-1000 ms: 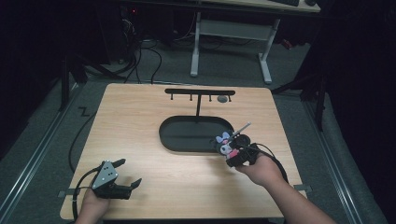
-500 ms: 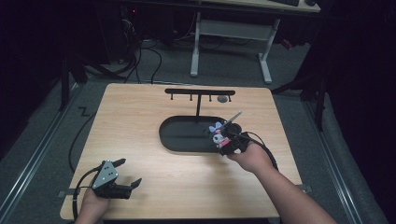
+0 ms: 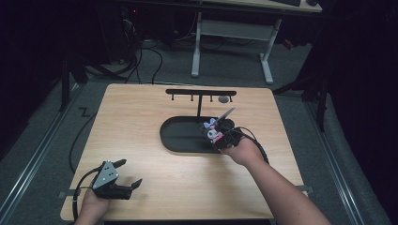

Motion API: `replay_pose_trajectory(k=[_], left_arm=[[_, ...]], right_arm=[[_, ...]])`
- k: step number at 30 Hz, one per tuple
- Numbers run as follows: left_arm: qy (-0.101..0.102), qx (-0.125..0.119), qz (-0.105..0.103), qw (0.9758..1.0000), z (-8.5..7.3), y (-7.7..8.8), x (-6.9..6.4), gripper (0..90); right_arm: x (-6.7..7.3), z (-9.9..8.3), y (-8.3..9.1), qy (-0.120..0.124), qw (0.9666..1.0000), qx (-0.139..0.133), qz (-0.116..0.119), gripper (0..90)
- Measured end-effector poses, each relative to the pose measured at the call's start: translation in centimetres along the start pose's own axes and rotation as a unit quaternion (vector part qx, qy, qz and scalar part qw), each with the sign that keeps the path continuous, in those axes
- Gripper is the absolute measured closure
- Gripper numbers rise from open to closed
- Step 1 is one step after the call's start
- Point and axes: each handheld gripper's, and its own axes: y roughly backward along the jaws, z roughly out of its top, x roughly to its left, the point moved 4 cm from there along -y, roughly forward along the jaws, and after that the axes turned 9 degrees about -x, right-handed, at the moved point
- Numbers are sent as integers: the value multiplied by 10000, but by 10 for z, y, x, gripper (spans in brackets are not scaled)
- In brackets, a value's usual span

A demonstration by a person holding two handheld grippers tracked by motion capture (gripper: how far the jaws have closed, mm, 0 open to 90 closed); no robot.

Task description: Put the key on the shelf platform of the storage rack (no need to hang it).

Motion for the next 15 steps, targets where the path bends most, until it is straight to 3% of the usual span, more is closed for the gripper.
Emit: replay_pose_trajectory(k=[15], left_arm=[[9,13,-32,10000,0,0,1,82]], right_arm=[[15,32,-21,169,9998,-11,82,476]])
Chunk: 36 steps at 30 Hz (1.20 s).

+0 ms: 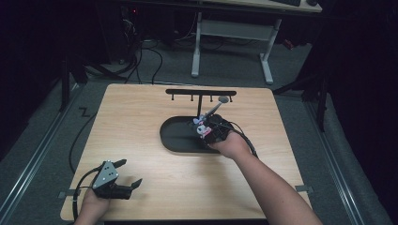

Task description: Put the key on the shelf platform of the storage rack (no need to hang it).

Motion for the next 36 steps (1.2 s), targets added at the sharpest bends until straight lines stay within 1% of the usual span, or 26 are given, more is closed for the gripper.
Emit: replay_pose_trajectory(k=[2,4,5,6,7,11,12,14,15,16,17,18,19,20,22,23,24,26,27,29,30,31,32,36], left_arm=[[2,-8,-5,10000,0,0,0,82],[4,-4,-8,10000,0,-1,0,83],[2,3,-8,10000,0,-1,0,83],[3,15,-8,10000,0,-1,0,83],[2,17,-5,10000,-1,-1,0,84],[10,13,-9,10000,-1,-1,0,84],[20,2,-17,10000,-1,-2,0,84],[6,17,-28,10000,-1,-1,-1,84],[7,15,-40,10000,0,-1,-1,84],[3,19,-58,10000,0,-1,-2,84],[-2,22,-71,10000,0,-1,-3,84],[14,24,-75,10000,0,-1,-3,84],[14,24,-75,10000,0,-1,-3,84],[18,20,-73,10000,0,-1,-3,84],[8,19,-77,10000,0,-1,-3,84],[7,21,-79,10000,0,-1,-3,84],[8,25,-74,10000,0,-1,-3,84],[12,27,-78,10000,0,-1,-3,84],[10,33,-80,10000,-1,-1,-3,84],[11,42,-79,10000,-1,-2,-3,84],[11,28,-80,10000,-1,-2,-3,84],[10,28,-83,10000,-1,-2,-3,84],[6,33,-83,10000,-1,-2,-3,84],[3,36,-82,10000,-1,-2,-3,84]], right_arm=[[1,3,-4,75,10000,-4,-10,476],[0,5,-7,49,10000,21,17,476],[1,5,-9,-43,10000,43,33,476],[0,6,-11,-4,10000,25,53,476],[-1,6,-15,-28,10000,42,73,475],[-2,4,-21,-1,9999,76,65,474],[-3,3,-25,-49,9999,109,40,473],[-3,3,-27,-52,9999,107,62,472],[-3,2,-29,-73,9999,148,33,470],[-4,2,-31,-53,9999,128,19,468],[-3,1,-31,-113,9998,164,-14,467],[-4,0,-33,-52,9998,166,-42,465],[-4,0,-33,-52,9998,166,-42,465],[-5,0,-32,-105,9998,147,-58,465],[-6,1,-32,-101,9999,123,-62,465],[-6,0,-32,-177,9997,129,-84,463],[-8,0,-33,-95,9999,98,-80,462],[-8,-1,-33,-184,9997,142,-99,456],[-9,-1,-34,-153,9997,135,-104,455],[-11,-1,-35,-193,9997,119,-105,452],[-11,-1,-36,-290,9994,120,-135,448],[-11,-1,-36,-290,9994,120,-135,448],[-13,-1,-38,-234,9995,105,-166,445],[-15,0,-40,-258,9995,55,-152,440]])
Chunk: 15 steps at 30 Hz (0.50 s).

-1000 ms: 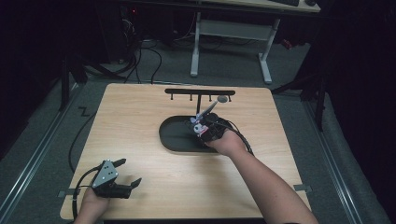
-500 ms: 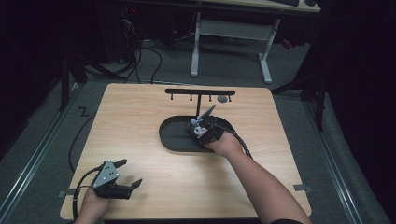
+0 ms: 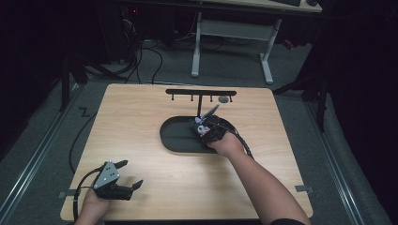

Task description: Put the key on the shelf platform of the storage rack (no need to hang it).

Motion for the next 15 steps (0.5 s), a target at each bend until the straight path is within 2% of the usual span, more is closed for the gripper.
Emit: replay_pose_trajectory(k=[9,15], left_arm=[[8,16,3,10000,0,0,1,84],[-3,19,10,10000,0,0,1,84]], right_arm=[[0,0,-2,-19,10000,-24,-25,429],[3,0,-3,-9,10000,-68,-37,386]])
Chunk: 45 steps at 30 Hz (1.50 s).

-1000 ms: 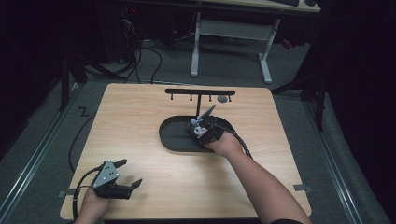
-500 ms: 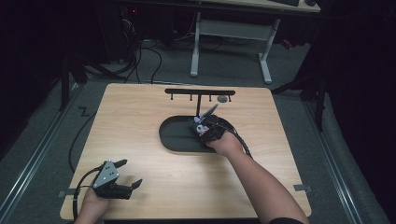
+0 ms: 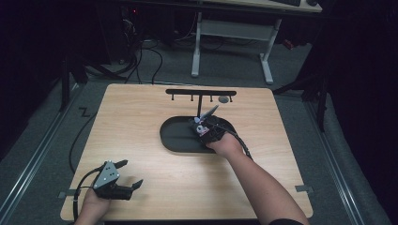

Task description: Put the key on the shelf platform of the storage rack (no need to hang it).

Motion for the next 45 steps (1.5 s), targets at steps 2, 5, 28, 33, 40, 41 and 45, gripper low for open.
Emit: replay_pose_trajectory(k=[2,5,28,33,40,41,45], left_arm=[[9,-2,-4,10000,0,0,0,84],[9,-1,-10,10000,0,-1,1,84],[-3,-5,-21,10000,0,-2,0,84],[4,45,-37,10000,-1,-3,0,85],[-9,40,-39,10000,0,-4,-1,86],[-13,48,-44,10000,0,-4,-1,86],[-25,76,-52,10000,0,-5,-1,86]], right_arm=[[1,0,0,6,10000,11,32,376],[1,0,0,-20,10000,-15,33,357],[-1,0,26,-4,9996,-259,-56,234],[3,-2,39,41,9992,-397,-4,208],[4,-11,50,97,9984,-546,59,193],[4,-11,50,97,9984,-546,59,193],[3,-24,52,106,9982,-587,115,169]])
